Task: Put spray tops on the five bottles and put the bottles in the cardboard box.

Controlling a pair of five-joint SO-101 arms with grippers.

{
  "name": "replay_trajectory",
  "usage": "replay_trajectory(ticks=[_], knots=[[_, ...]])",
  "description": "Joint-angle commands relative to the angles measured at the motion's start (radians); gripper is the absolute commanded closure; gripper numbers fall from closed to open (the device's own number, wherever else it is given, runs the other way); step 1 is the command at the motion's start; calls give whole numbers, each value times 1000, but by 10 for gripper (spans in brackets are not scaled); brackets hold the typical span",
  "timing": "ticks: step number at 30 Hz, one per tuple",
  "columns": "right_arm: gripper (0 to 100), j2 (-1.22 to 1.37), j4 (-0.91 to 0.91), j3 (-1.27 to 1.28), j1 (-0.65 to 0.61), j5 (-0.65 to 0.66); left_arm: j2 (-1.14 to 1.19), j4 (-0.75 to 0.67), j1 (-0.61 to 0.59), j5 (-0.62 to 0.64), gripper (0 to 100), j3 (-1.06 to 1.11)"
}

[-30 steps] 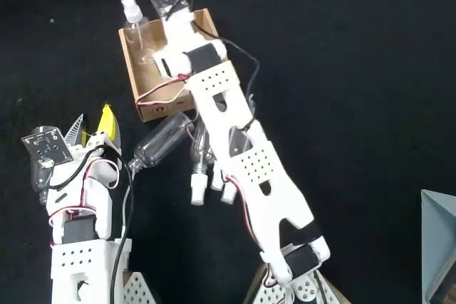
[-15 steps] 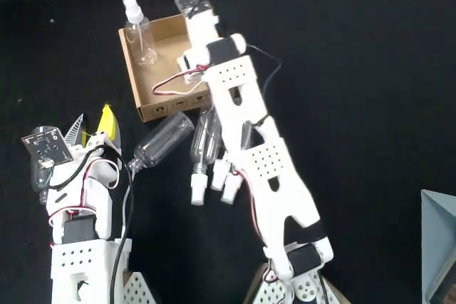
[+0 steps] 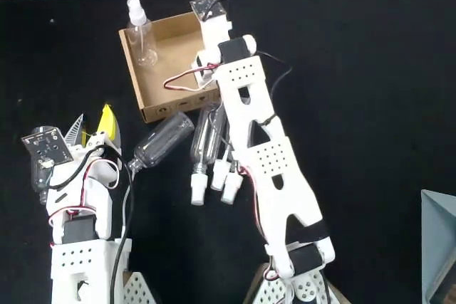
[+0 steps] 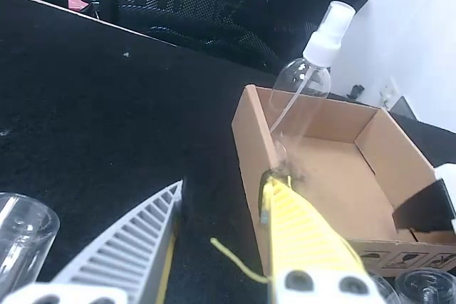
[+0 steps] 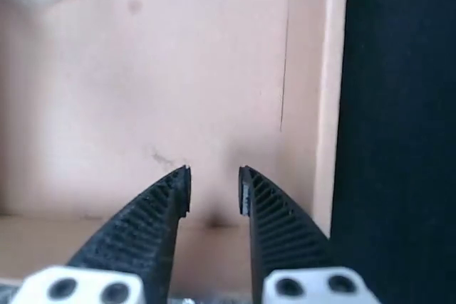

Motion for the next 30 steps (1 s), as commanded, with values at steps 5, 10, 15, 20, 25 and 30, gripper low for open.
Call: replay_trajectory(ticks=[5, 10, 15, 20, 25, 30], knots=[[928, -25, 69, -58, 32, 2, -15, 3, -12, -11, 827, 24], [928, -27, 94, -58, 29, -5, -15, 3, -13, -11, 827, 24], [928, -53, 106, -58, 31, -21, -15, 3, -13, -11, 827, 24], [928, -56, 107, -56, 31, -129, -15, 3, -13, -11, 827, 24], [950, -58, 109, -56, 29, -137, -15, 3, -13, -11, 827, 24], [982, -58, 110, -56, 29, -137, -15, 3, -13, -11, 827, 24]])
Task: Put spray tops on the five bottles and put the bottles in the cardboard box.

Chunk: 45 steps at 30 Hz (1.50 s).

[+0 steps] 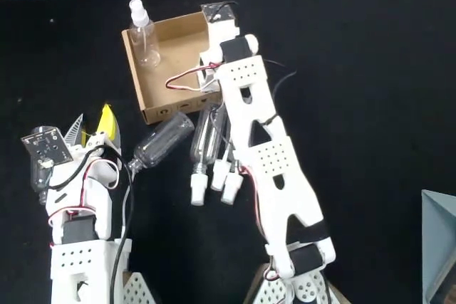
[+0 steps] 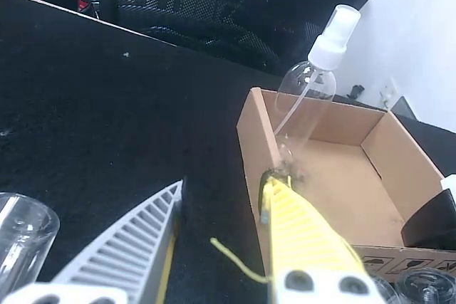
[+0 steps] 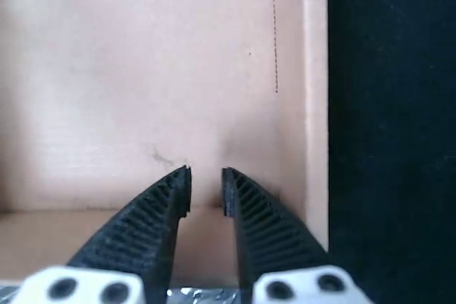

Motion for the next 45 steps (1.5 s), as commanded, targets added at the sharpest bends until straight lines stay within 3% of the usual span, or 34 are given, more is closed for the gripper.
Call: replay_trajectory(ticks=[1, 15, 29, 45], knots=[[982, -58, 34, -56, 21, -12, -15, 3, -13, -11, 827, 24], [986, -65, 34, -27, 26, -11, -15, 3, -13, -11, 827, 24], [982, -407, 28, 470, -11, -12, -15, 3, -13, -11, 827, 24], [982, -530, 32, 489, -6, -2, -15, 3, -13, -11, 827, 24]])
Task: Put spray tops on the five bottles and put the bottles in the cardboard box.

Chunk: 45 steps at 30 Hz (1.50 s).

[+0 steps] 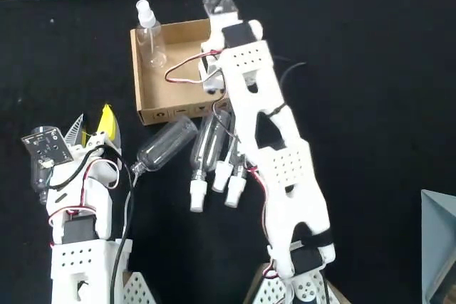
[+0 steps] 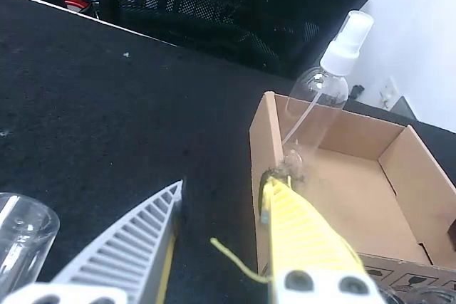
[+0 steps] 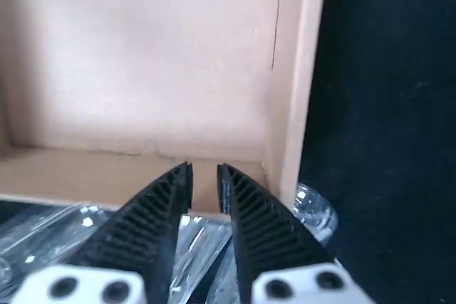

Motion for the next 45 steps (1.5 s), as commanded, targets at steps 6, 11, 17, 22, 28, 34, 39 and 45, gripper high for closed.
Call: replay_trajectory(ticks=[6, 11, 17, 22, 28, 34, 39, 45], knots=[[982, -213, 31, 96, -11, 97, -15, 3, -13, -11, 825, 24], [982, -357, 29, 211, -11, 147, -15, 3, -13, -11, 824, 24], [986, -484, 26, 323, -11, 178, -15, 3, -13, -11, 823, 24], [987, -578, 26, 401, -11, 218, -15, 3, -13, -11, 823, 24], [987, -702, 26, 510, -8, 216, -15, 3, -13, -11, 823, 24], [987, -811, 23, 641, -3, 218, -15, 3, -13, -11, 823, 24], [982, -863, -12, 730, 3, 218, -15, 3, -13, -11, 823, 24], [922, -888, -40, 819, 75, 209, -15, 3, -13, -11, 823, 24]])
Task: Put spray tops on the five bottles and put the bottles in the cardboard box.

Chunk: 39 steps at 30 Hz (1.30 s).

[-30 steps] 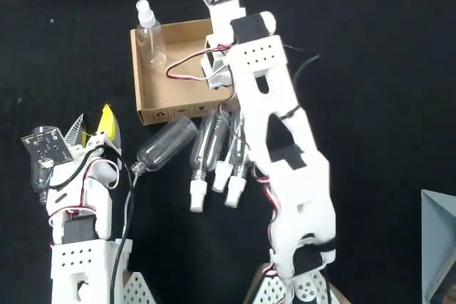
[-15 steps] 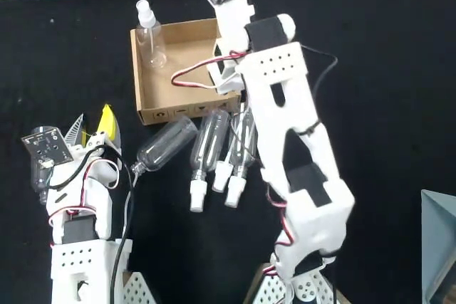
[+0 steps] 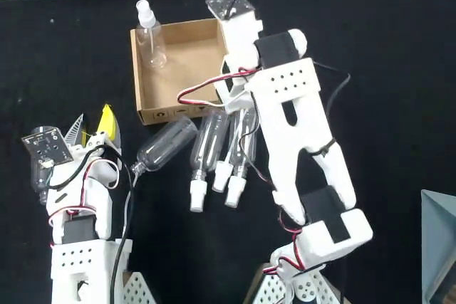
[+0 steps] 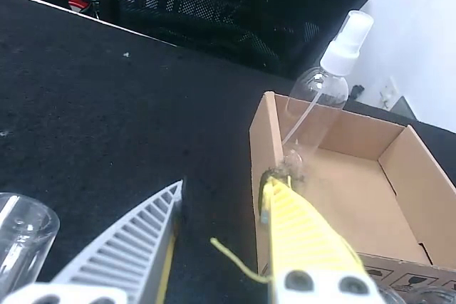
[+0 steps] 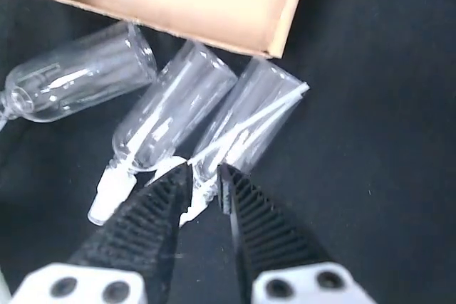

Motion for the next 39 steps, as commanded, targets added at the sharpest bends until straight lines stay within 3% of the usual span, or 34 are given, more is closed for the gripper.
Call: replay_trajectory(ticks=[1, 6, 16, 19, 27, 39], knots=[[897, -73, -25, 28, 71, 0, -15, 3, -13, -11, 823, 24], [807, -65, -26, 105, 89, 0, -15, 3, -13, -11, 823, 24], [799, -64, -60, 153, 87, -2, -15, 3, -13, -11, 823, 24], [799, -64, -126, 205, 81, -9, -15, 3, -13, -11, 823, 24], [797, -64, -339, 383, 71, -236, -15, 3, -13, -11, 823, 24], [800, -64, -528, 542, 25, -249, -15, 3, -13, -11, 823, 24]])
